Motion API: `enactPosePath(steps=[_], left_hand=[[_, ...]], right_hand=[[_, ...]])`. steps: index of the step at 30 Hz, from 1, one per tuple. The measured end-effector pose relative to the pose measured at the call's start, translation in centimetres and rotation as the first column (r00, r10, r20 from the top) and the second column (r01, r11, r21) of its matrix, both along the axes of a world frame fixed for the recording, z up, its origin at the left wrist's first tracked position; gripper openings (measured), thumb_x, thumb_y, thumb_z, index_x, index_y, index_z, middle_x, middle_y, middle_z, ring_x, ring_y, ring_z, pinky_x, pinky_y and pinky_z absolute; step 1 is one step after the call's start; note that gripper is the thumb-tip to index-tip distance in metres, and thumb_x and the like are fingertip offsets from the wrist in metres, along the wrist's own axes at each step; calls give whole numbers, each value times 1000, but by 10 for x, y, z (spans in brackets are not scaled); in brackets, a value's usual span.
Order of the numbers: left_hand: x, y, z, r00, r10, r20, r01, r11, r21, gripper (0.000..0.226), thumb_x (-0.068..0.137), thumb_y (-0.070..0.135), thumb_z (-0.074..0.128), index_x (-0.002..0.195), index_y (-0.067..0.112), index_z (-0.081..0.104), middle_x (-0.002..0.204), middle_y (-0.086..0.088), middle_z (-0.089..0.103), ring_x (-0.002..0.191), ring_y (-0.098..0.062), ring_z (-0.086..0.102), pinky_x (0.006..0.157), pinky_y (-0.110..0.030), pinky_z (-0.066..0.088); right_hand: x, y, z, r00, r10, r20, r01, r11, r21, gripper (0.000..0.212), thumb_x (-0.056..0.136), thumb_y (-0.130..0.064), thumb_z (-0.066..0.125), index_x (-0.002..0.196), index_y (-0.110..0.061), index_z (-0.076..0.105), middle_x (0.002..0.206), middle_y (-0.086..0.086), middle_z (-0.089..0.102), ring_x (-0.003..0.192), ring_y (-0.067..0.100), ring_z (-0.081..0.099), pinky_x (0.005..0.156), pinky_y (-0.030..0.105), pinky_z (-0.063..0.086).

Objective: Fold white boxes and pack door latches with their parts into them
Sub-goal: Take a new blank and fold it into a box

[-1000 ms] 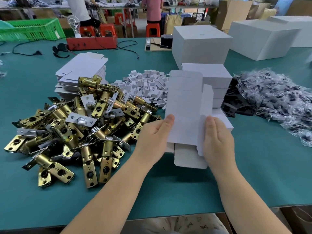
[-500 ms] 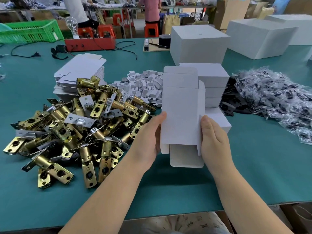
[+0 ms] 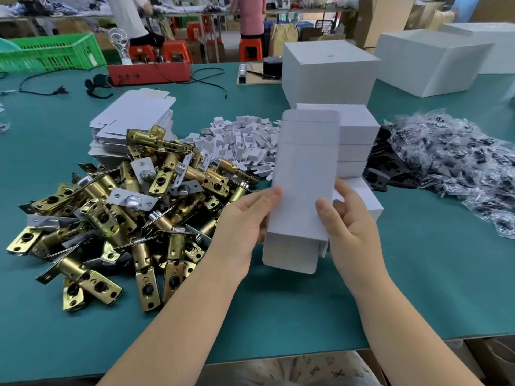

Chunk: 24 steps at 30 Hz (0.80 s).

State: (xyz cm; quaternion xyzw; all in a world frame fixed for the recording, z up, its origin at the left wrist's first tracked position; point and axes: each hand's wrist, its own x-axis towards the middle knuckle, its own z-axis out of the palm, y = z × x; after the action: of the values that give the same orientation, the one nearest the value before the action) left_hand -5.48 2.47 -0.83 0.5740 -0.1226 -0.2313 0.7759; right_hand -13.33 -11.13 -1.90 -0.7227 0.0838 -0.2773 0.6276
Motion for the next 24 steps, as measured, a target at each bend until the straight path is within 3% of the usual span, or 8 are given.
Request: enactPosePath(steps=[4,7,11,16,18,20,22,24], left_hand=[[5,1,1,997,82,-7,-83,994,-72,56,73,38,69,128,31,58,107,7,75,95,-13,72,70,-33,61],[8,5,3,998,65,-10,-66,992,-105,49,78,35,66,127,31,61,112,3,74,101,-16,71,76,-33,60],[17,18,9,984,-169,49,176,965,-195,42,90,38,61,132,30,59,121,-2,70,108,-19,67,79,-35,58],[20,30,10,895,-418,157,444,872,-206,93,71,27,86,150,29,37,125,-3,66,109,-22,65,87,-38,56],[19,29,10,905,-383,184,414,894,-173,104,62,37,91,150,31,36,128,-6,64,117,-30,59,99,-55,48],[16,26,9,923,-319,214,348,930,-116,115,55,47,92,151,33,32,129,-8,63,122,-36,55,100,-66,40],[13,22,9,917,-283,280,317,945,-83,109,57,47,90,149,40,31,127,-3,67,121,-28,60,92,-48,52],[11,21,10,909,-261,325,295,954,-58,92,60,44,89,140,46,43,121,-2,70,115,-21,65,85,-32,55]], right_hand=[[-4,1,0,985,173,15,-173,984,-30,55,74,-56,60,122,-71,38,107,-23,63,75,8,62,71,18,51],[-7,0,1,965,261,1,-261,965,-37,57,72,-57,62,123,-69,42,122,-14,58,82,23,61,81,29,54],[-7,-4,2,945,321,68,-325,944,52,65,74,-47,70,132,-56,42,111,-9,65,81,16,64,72,26,53],[-3,-7,4,938,315,143,-336,927,166,88,62,-69,75,138,-42,40,119,-7,66,94,14,64,80,30,54],[-3,-8,5,923,354,153,-377,911,168,91,62,-63,79,140,-42,37,122,-6,64,96,15,64,81,31,54],[-4,-8,5,923,360,136,-378,914,146,89,60,-57,83,137,-48,39,119,-6,65,92,20,63,79,33,55],[-5,-7,5,940,320,119,-333,936,115,85,60,-46,86,133,-52,42,109,-8,68,79,16,60,72,28,54],[-5,-6,4,948,287,138,-301,949,98,78,63,-30,80,130,-46,42,100,-12,70,65,4,60,63,17,51]])
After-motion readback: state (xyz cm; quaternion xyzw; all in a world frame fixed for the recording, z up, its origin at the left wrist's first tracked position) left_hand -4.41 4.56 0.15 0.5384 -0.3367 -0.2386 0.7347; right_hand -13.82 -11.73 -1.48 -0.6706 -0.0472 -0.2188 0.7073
